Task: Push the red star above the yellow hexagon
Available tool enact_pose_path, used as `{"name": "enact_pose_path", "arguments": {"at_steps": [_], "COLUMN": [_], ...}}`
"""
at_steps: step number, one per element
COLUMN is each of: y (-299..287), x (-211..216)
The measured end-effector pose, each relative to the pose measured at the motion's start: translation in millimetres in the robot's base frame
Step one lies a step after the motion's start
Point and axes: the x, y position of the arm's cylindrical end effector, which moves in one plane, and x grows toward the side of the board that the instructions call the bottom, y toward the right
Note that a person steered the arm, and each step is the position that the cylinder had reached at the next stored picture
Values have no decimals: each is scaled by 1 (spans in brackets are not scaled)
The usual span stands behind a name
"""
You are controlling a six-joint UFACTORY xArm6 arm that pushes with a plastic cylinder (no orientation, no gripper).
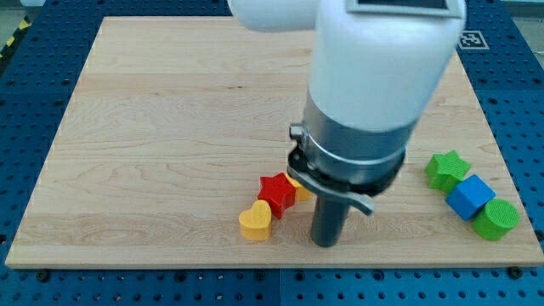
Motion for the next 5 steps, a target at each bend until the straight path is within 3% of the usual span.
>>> {"name": "enact_pose_path", "arguments": {"at_steps": [2,5], "y": [-65,-79], "x": [-18,-47]}}
